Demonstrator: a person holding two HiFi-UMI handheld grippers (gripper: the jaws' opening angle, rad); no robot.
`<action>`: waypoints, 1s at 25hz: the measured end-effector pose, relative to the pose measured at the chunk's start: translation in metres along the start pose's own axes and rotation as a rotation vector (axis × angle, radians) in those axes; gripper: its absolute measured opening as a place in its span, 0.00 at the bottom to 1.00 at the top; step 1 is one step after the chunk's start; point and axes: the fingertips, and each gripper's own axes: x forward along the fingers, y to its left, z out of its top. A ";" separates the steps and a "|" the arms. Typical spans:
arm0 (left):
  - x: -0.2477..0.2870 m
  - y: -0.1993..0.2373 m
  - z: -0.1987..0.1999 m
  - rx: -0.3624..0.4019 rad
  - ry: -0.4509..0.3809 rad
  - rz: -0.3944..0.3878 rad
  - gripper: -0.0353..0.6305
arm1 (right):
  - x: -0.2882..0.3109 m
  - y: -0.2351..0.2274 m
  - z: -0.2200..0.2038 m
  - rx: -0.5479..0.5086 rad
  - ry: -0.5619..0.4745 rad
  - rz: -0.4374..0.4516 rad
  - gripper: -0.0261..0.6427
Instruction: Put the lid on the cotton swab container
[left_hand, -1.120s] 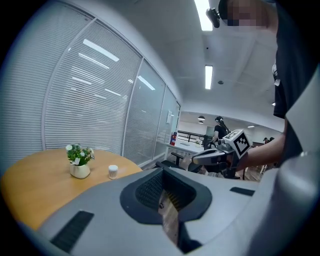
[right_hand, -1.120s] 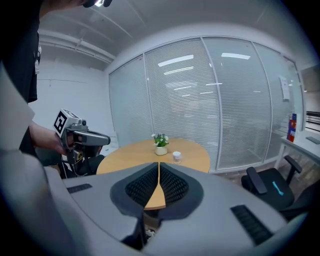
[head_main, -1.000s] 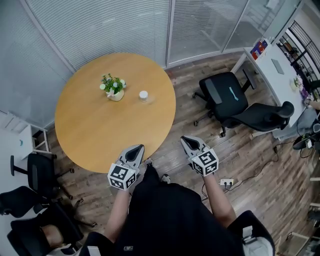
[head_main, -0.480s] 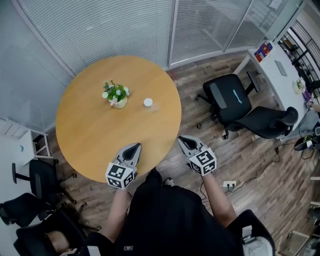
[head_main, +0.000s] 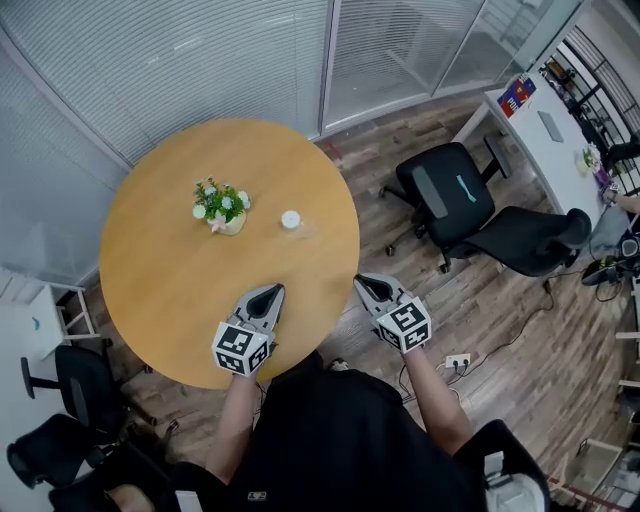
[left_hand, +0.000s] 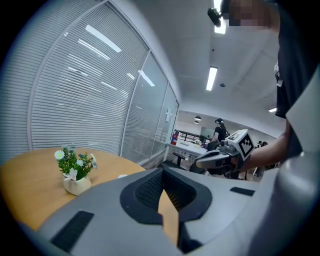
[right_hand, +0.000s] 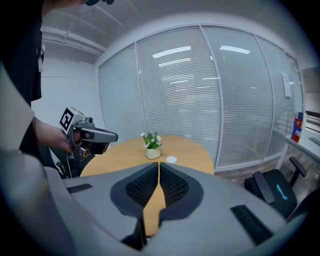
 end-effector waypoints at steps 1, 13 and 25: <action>0.004 0.003 0.001 0.001 0.002 -0.008 0.06 | 0.004 -0.001 0.002 0.000 0.001 -0.003 0.05; 0.019 0.034 -0.015 -0.030 0.050 -0.037 0.06 | 0.055 0.015 0.010 -0.038 0.032 0.052 0.05; 0.047 0.028 -0.007 -0.030 0.093 0.066 0.06 | 0.066 -0.013 -0.004 -0.011 0.044 0.174 0.05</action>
